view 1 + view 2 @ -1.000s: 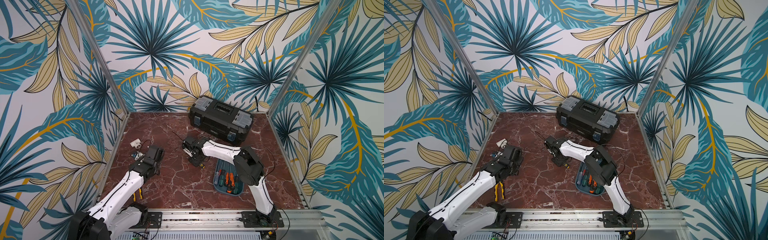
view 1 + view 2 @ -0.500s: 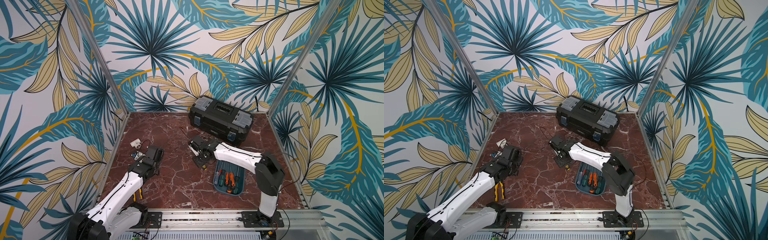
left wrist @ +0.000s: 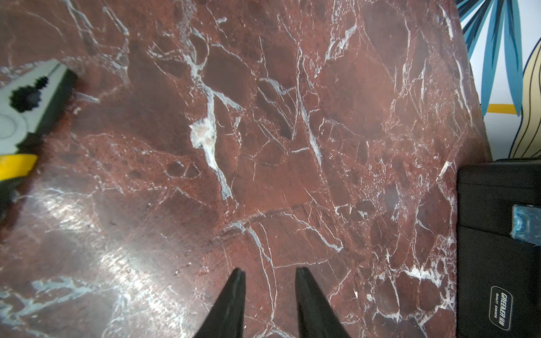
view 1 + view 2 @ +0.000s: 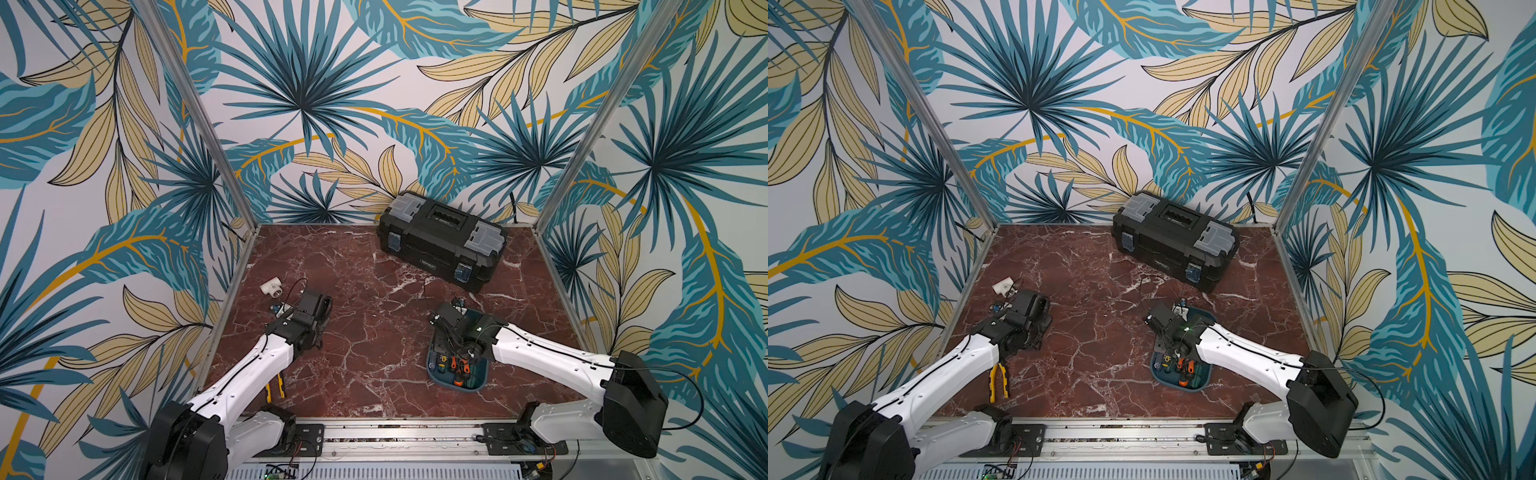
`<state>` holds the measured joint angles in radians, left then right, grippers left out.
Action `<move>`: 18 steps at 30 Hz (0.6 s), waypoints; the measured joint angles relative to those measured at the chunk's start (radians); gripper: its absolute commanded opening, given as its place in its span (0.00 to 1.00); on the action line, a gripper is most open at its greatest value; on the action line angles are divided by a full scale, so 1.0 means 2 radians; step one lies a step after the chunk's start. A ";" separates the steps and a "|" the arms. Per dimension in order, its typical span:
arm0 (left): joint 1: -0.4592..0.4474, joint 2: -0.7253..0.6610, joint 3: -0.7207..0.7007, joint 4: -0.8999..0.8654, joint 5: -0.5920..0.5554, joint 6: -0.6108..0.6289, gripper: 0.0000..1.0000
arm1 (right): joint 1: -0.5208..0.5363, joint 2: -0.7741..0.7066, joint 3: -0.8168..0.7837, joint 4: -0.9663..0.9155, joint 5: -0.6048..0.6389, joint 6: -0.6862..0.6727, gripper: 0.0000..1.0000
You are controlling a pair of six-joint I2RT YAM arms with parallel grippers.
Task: Put the screwdriver on the desktop into the storage box
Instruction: Place the screwdriver in the storage box.
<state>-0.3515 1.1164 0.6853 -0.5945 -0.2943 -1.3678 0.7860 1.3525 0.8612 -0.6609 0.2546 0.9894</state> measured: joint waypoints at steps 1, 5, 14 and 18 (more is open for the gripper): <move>0.000 -0.002 0.000 -0.001 0.000 0.000 0.34 | -0.007 0.001 -0.002 -0.001 -0.004 0.007 0.03; 0.000 -0.017 0.000 -0.011 -0.001 0.000 0.34 | -0.027 0.020 -0.003 -0.001 -0.022 0.022 0.46; 0.000 -0.052 0.000 -0.026 -0.016 0.000 0.37 | -0.035 0.013 0.025 -0.035 -0.022 -0.004 0.68; 0.000 -0.053 0.000 -0.025 -0.023 0.025 0.37 | -0.062 -0.050 0.037 -0.068 0.010 -0.018 0.66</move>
<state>-0.3515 1.0103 0.6853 -0.6449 -0.3408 -1.3182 0.6621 1.2526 0.9344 -0.7975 0.2745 0.9531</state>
